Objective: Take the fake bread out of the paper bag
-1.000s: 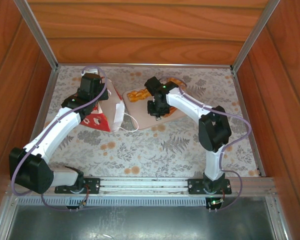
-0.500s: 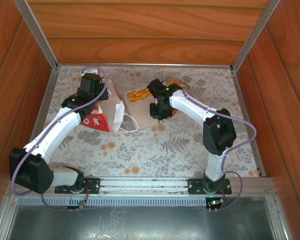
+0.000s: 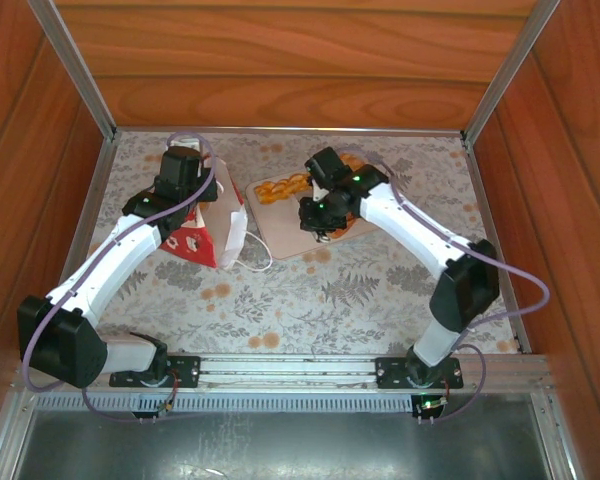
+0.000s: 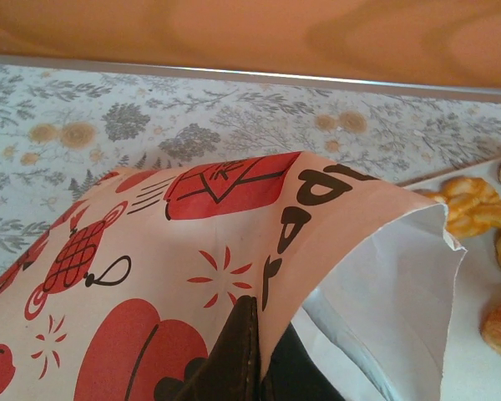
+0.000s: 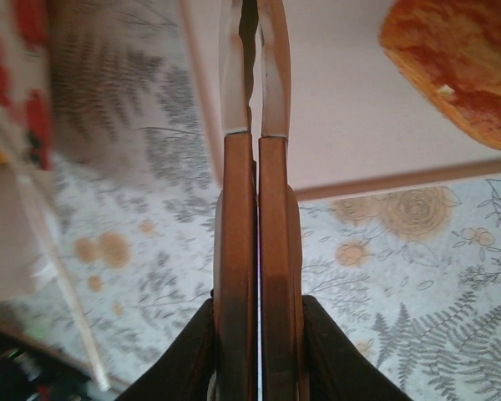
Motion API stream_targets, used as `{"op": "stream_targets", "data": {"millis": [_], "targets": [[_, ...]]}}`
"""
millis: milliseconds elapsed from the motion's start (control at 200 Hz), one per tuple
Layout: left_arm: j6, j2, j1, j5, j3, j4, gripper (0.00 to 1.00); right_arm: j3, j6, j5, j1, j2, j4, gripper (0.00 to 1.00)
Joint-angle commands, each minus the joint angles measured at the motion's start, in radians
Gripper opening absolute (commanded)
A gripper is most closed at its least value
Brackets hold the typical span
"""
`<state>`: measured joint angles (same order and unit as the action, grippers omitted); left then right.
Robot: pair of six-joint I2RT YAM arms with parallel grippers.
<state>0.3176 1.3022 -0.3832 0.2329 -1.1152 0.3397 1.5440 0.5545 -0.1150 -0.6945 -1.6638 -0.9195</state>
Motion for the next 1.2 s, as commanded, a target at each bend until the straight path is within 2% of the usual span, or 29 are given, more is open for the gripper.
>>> {"op": "stream_targets", "data": {"millis": [0, 230, 545, 1010, 1194], "targets": [[-0.053, -0.024, 0.007, -0.035, -0.007, 0.009, 0.0, -0.007, -0.028, -0.126, -0.007, 0.087, 0.033, 0.13], [-0.092, 0.056, 0.006, -0.037, -0.087, 0.034, 0.0, -0.065, -0.015, -0.356, -0.024, 0.178, 0.156, 0.16], [-0.141, 0.17, 0.006, -0.105, -0.213, 0.046, 0.0, -0.074, -0.011, -0.405, -0.087, 0.182, 0.197, 0.2], [-0.188, 0.172, -0.018, -0.216, -0.206, 0.074, 0.0, 0.07, 0.035, -0.299, -0.136, -0.11, 0.198, 0.28], [-0.224, 0.165, -0.02, -0.28, -0.196, 0.085, 0.0, 0.088, 0.059, -0.237, -0.147, -0.174, 0.218, 0.3]]}}
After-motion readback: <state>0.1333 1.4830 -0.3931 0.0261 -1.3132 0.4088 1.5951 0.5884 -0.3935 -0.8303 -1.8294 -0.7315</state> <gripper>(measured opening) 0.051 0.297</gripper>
